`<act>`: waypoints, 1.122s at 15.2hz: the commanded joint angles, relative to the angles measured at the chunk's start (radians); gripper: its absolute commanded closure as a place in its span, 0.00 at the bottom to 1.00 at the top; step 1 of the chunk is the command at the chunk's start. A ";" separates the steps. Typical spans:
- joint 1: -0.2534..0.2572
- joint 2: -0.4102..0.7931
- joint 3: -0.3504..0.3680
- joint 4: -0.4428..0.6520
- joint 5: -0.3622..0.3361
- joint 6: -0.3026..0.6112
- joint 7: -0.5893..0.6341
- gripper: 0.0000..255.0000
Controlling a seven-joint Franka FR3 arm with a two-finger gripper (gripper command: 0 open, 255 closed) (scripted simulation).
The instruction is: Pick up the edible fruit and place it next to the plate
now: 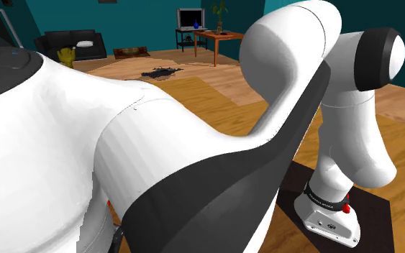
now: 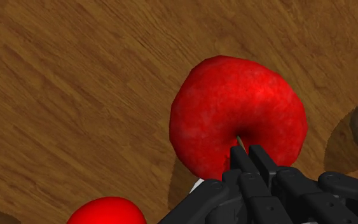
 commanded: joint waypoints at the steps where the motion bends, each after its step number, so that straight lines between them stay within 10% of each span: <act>1: -0.003 0.003 -0.002 -0.024 -0.005 0.025 0.007 1.00; 17: -0.008 0.038 -0.026 -0.136 -0.047 0.157 0.051 1.00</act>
